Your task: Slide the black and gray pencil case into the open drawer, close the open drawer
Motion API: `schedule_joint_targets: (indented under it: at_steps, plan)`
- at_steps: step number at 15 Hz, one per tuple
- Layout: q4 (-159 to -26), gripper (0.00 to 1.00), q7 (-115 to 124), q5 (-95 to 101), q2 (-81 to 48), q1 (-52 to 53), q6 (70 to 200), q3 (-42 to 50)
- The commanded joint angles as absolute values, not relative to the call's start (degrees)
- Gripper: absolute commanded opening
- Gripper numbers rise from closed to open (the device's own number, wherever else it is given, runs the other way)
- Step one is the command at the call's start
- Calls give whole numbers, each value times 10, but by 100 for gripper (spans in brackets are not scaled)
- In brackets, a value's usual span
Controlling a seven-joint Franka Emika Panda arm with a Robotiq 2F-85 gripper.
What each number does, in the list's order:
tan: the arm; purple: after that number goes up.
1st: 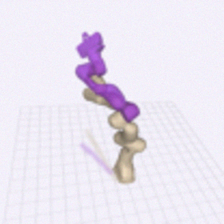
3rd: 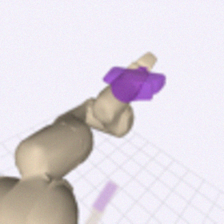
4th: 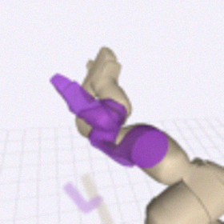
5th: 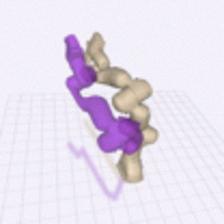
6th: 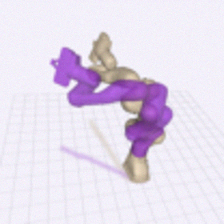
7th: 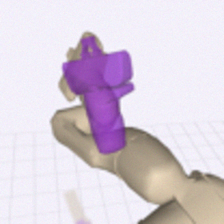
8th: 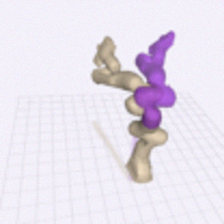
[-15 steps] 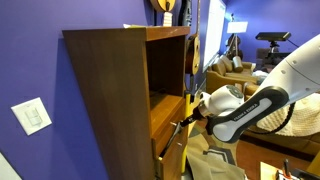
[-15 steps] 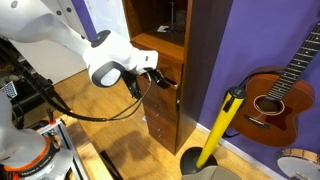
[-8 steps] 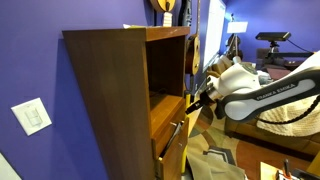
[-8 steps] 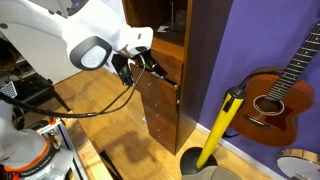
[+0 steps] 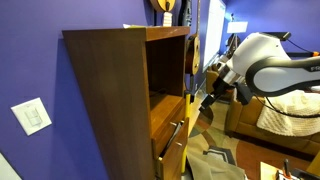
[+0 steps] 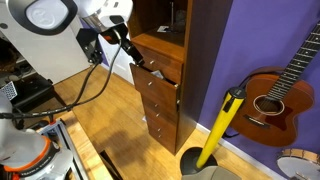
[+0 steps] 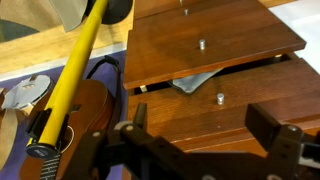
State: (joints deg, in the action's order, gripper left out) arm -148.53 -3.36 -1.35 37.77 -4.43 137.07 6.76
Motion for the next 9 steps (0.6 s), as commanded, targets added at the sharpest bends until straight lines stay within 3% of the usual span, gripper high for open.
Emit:
schedule_joint_targets:
  at_steps: [1,9]
  plan:
    - [-1464,100,-47,-3,418,-48,1270,65]
    - [-1428,100,-74,12,447,-45,1155,63]
